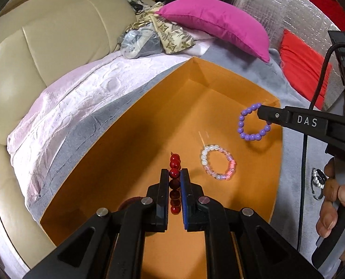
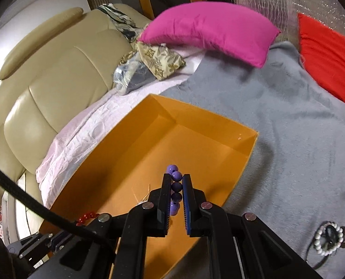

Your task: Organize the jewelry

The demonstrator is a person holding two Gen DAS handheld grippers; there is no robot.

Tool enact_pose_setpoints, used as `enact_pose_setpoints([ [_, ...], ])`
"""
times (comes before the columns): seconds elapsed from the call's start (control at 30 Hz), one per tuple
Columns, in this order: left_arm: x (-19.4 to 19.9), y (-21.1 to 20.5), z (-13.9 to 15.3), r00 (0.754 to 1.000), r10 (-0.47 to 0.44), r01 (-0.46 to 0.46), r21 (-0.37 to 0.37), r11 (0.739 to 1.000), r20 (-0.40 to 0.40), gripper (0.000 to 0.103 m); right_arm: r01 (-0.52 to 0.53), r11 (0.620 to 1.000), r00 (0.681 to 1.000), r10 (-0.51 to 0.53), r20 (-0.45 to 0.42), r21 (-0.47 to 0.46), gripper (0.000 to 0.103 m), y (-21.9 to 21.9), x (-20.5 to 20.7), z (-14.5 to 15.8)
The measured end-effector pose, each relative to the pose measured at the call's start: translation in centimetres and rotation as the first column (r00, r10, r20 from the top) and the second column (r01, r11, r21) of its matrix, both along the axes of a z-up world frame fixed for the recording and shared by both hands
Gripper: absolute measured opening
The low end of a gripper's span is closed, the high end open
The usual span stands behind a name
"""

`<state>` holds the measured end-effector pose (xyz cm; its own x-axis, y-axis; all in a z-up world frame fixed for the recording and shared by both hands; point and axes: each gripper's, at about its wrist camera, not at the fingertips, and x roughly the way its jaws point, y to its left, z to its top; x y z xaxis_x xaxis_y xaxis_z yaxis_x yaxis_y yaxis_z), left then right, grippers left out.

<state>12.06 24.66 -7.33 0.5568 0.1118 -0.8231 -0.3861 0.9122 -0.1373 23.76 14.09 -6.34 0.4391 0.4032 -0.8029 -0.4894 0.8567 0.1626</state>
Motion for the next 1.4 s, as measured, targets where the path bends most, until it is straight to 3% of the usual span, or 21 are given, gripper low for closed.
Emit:
enact_pose_setpoints([
  [0.27, 0.0, 0.8, -1.0, 0.999, 0.022, -0.022, -0.012, 1.000, -0.023, 0.010, -0.003, 1.000, 1.000, 0.002, -0.018, -0.030, 0.011, 0.8, 1.1, -1.3],
  [0.33, -0.2, 1.2, -0.9, 0.999, 0.034, -0.035, -0.037, 0.999, -0.016, 0.016, 0.003, 1.000, 1.000, -0.004, -0.009, -0.030, 0.024, 0.8, 1.1, -1.3],
  [0.4, -0.4, 1.5, -0.8, 0.999, 0.053, -0.053, -0.038, 0.998, -0.014, 0.038, 0.013, 1.000, 1.000, -0.013, 0.004, -0.014, 0.061, 0.4, 1.0, -1.0],
  [0.43, -0.6, 1.6, -0.5, 0.998, 0.070, -0.070, -0.022, 0.997, -0.007, 0.052, 0.012, 1.000, 1.000, -0.012, 0.012, 0.002, 0.062, 0.0, 0.8, -0.6],
  [0.47, -0.8, 1.6, -0.3, 0.997, 0.078, -0.078, -0.013, 0.997, 0.000, 0.056, 0.016, 1.000, 1.000, -0.016, 0.018, 0.008, 0.062, -0.3, 0.6, -0.3],
  [0.77, -2.9, 0.2, 1.8, 0.995, 0.087, -0.087, -0.008, 0.996, 0.040, 0.061, 0.082, 0.996, 0.993, -0.084, 0.088, 0.032, 0.067, -8.4, -3.7, 2.9],
  [0.87, -3.5, -1.4, 2.7, 0.996, 0.064, -0.064, -0.005, 0.998, 0.058, 0.061, 0.117, 0.993, 0.988, -0.118, 0.094, 0.017, 0.075, -12.1, -5.7, 2.7],
  [1.03, -4.0, -5.6, 4.2, 0.997, -0.015, 0.015, 0.010, 1.000, 0.082, 0.063, 0.230, 0.972, 0.970, -0.233, 0.064, 0.039, 0.075, -20.2, -8.8, 1.5],
  [1.23, -3.7, -11.7, 4.2, 0.987, -0.141, 0.140, 0.024, 0.990, 0.074, 0.064, 0.409, 0.908, 0.912, -0.408, -0.037, 0.086, 0.075, -30.1, -10.7, -0.6],
  [1.4, -3.5, -15.0, 3.0, 0.975, -0.220, 0.219, 0.025, 0.975, 0.040, 0.064, 0.514, 0.829, 0.857, -0.489, -0.161, 0.218, 0.075, -35.3, -9.3, -1.5],
])
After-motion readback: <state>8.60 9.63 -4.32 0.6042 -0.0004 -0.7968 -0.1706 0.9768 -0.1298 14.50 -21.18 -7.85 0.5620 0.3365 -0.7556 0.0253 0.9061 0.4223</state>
